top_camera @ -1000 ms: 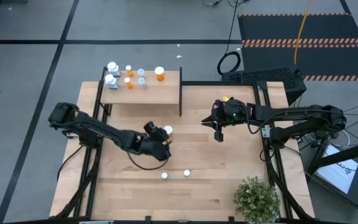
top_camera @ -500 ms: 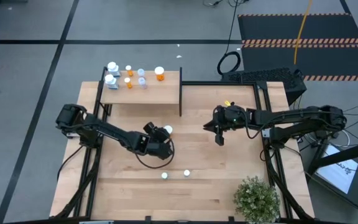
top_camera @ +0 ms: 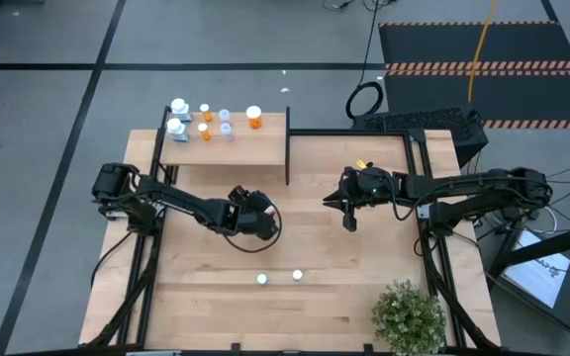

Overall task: Pick and place medicine bottles onto shelf by color
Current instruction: Put the large orange pill bottle on the shelf aligned with the other large orange pill bottle

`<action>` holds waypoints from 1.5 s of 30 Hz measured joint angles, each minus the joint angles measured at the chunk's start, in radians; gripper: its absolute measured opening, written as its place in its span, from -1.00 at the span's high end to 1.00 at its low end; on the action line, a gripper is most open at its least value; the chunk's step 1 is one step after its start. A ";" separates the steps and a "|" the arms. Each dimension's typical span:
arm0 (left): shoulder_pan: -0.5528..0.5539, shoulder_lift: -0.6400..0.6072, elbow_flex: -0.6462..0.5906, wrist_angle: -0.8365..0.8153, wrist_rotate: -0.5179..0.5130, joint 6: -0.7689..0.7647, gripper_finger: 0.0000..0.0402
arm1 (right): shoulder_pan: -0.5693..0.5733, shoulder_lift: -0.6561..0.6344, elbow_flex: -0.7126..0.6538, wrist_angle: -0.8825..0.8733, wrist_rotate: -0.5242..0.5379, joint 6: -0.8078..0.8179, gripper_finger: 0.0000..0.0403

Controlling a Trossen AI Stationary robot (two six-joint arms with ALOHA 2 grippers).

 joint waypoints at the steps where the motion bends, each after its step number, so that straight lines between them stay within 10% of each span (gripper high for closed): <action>1: 0.003 0.000 0.000 0.002 0.000 0.000 -0.63 | 0.000 0.000 0.000 0.000 -0.001 -0.001 0.76; 45: 0.026 0.035 0.000 0.068 0.052 -0.002 -0.09 | 0.001 0.000 0.000 0.009 -0.002 -0.011 0.76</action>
